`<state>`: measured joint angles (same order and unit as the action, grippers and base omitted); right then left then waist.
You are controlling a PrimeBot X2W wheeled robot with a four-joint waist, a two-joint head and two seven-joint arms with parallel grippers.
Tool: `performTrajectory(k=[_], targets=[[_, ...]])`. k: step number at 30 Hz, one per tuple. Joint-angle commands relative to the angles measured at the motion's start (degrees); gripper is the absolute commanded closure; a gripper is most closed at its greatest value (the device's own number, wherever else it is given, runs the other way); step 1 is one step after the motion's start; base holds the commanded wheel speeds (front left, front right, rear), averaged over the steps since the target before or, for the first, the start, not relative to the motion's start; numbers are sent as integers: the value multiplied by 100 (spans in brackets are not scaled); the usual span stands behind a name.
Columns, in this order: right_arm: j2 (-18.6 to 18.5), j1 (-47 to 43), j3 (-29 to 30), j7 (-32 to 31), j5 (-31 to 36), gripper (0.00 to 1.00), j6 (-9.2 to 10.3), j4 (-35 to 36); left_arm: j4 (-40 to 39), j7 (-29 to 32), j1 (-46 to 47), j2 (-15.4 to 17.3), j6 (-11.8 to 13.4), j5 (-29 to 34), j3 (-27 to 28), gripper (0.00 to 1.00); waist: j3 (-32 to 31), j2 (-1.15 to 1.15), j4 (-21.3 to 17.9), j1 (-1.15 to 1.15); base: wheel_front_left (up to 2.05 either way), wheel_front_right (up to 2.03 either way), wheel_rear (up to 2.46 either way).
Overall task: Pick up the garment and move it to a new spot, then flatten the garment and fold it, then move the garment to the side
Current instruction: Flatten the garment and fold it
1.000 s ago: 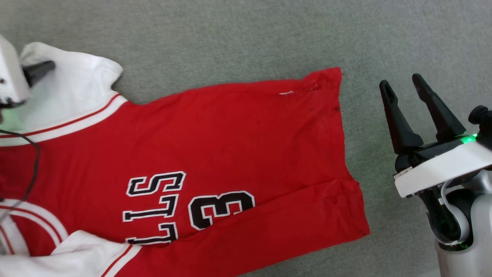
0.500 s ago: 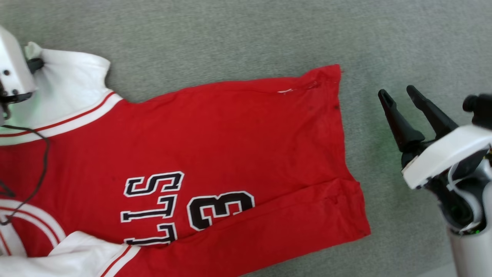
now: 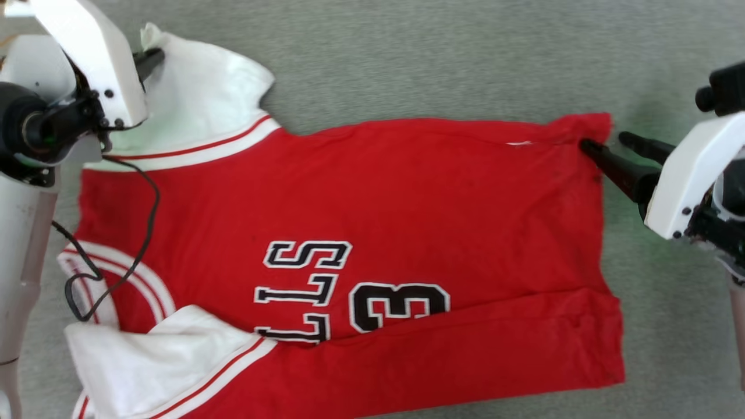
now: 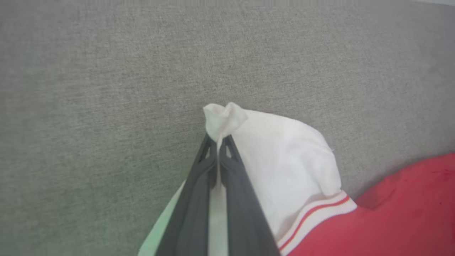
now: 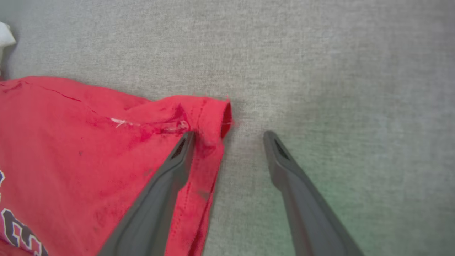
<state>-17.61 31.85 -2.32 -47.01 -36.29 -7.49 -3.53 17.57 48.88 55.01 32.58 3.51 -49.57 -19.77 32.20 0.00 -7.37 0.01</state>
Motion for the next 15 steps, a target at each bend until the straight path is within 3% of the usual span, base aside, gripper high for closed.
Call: performTrajectory(k=[1,6,7,8,9,15], targets=[[-42,133,-29,-138,37,0,0,-62,-36,-51,91,-7,-34,21,-3,100,45,0,178,-1,0,0,0],[24,242,-150,-741,84,2,0,-486,-170,-169,104,-96,-95,49,-63,100,69,0,349,-1,0,0,0],[25,233,-171,-861,129,53,0,-584,-186,-192,87,-103,-86,51,-65,100,63,0,373,-1,0,0,0],[43,215,-206,-954,137,88,1,-667,-189,-210,60,-105,-96,41,-69,100,54,0,395,-1,0,0,0],[68,203,-210,-1027,115,100,1,-741,-205,-237,34,-119,-116,29,-71,100,43,0,414,-1,0,0,0],[-71,414,-169,-829,191,100,1,-666,-229,-519,-177,-144,-161,-28,27,100,-130,0,495,-1,0,0,0]])
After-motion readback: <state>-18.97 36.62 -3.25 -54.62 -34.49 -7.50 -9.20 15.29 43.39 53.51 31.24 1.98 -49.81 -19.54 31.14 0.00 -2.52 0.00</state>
